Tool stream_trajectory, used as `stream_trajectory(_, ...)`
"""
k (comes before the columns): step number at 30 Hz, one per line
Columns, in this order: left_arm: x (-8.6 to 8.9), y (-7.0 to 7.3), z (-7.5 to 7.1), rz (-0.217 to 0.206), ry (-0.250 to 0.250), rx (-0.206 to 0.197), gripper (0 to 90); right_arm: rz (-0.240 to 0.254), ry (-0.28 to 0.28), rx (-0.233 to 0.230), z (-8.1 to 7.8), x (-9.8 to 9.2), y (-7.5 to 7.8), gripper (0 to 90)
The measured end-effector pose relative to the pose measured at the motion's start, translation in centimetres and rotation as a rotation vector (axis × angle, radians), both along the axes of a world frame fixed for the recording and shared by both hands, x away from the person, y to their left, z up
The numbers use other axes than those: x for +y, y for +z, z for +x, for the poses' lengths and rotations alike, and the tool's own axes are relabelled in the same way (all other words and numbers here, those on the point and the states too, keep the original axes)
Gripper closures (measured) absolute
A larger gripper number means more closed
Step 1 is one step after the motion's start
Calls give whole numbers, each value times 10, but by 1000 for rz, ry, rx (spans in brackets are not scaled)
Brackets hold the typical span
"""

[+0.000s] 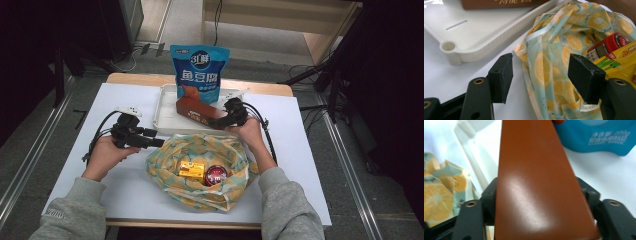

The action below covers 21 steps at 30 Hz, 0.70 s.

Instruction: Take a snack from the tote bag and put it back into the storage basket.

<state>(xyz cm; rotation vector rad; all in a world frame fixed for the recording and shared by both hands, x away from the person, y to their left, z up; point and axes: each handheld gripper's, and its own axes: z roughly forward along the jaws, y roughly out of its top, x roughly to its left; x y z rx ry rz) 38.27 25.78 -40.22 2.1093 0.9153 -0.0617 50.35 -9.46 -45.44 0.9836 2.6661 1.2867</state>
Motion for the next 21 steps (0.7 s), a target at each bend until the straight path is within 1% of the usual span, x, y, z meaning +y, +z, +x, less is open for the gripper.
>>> stream_trajectory(2,0,0,0,1,2,2,371,-21,1,-2,-1,1,-1,319)
stream_trajectory(6,0,0,0,0,0,2,371,-3,-27,-12,-1,-2,3,271)
stream_trajectory(7,0,0,0,0,0,-1,371,-9,-33,-25,-2,-3,4,266)
stream_trajectory(8,0,0,0,0,0,-1,371,-9,-33,-25,-2,-3,4,266)
stream_trajectory(9,0,0,0,0,1,0,371,-11,-36,-35,-3,-4,8,261)
stream_trajectory(11,0,0,0,0,2,0,371,-10,-40,-49,-6,-4,13,264)
stream_trajectory(12,0,0,0,1,3,0,371,-10,-40,-49,-6,-4,13,264)
stream_trajectory(13,0,0,0,1,4,0,371,-4,-39,-54,-7,-4,17,266)
stream_trajectory(15,0,0,0,0,3,-2,371,-11,-51,-49,-10,-4,22,276)
stream_trajectory(16,1,1,0,-1,3,-3,371,-11,-53,-56,-11,-4,23,282)
stream_trajectory(20,1,1,0,-3,5,-1,371,3,-57,-67,-17,-3,32,308)
stream_trajectory(21,1,1,0,-2,5,-3,371,9,-49,-71,-19,-3,35,317)
